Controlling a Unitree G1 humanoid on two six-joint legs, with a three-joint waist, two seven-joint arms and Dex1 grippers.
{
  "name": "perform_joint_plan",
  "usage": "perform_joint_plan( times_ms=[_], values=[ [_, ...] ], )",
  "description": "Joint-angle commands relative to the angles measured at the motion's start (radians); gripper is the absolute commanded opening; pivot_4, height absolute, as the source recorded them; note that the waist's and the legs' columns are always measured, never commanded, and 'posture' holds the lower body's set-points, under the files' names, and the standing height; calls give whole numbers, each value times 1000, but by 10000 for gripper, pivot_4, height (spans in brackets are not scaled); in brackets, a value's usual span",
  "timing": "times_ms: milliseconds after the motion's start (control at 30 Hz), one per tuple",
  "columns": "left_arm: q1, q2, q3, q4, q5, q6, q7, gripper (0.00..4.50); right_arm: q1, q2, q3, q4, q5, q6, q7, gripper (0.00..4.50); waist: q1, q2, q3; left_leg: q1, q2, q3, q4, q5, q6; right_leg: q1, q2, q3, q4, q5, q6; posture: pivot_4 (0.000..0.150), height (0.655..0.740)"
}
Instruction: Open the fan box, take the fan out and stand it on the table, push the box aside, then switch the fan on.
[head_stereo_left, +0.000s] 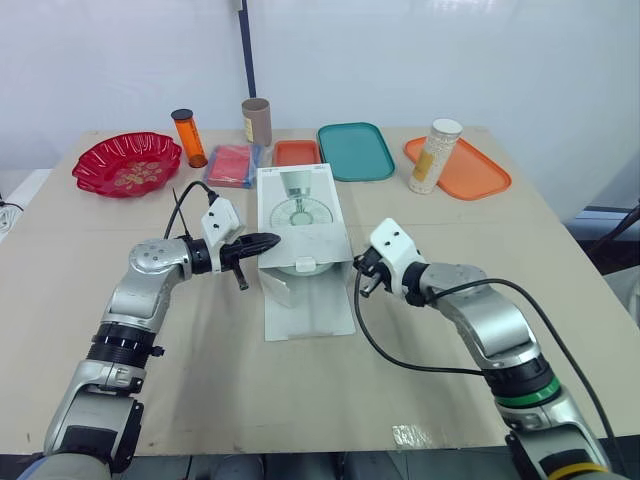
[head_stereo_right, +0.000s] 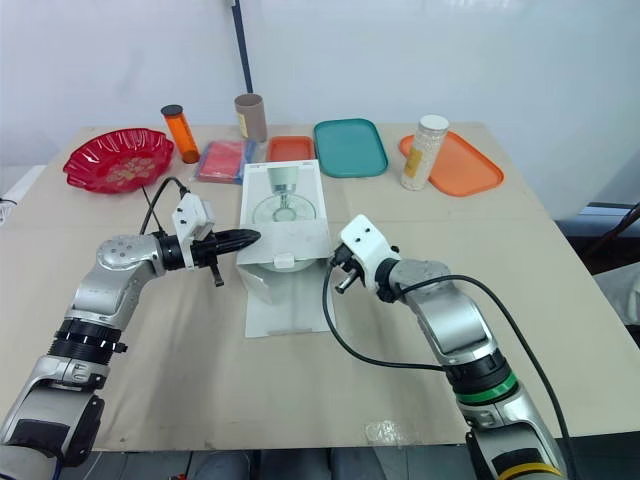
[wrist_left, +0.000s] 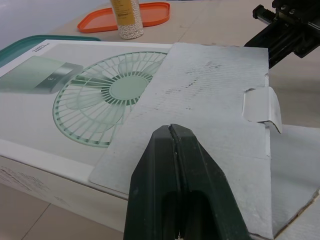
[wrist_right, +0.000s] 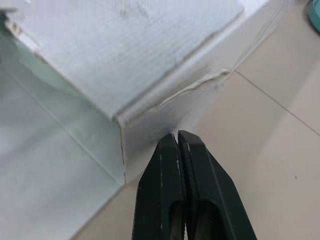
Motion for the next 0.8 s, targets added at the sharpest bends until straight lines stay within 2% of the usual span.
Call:
perform_joint_plan(
  times_ms=[33, 800],
  values=[
    [14, 23, 8, 3, 18, 3, 1, 0, -19, 13, -27, -43, 31, -6, 19, 444, 0, 0, 0, 0, 0, 0, 0, 0, 0, 0, 0, 0, 0, 0, 0, 1500, 7400],
    [8, 38, 14, 27, 32, -25, 2, 0, 0, 28, 10, -63, 35, -5, 33, 444, -5, 0, 0, 0, 0, 0, 0, 0, 0, 0, 0, 0, 0, 0, 0, 1500, 7400]
  ],
)
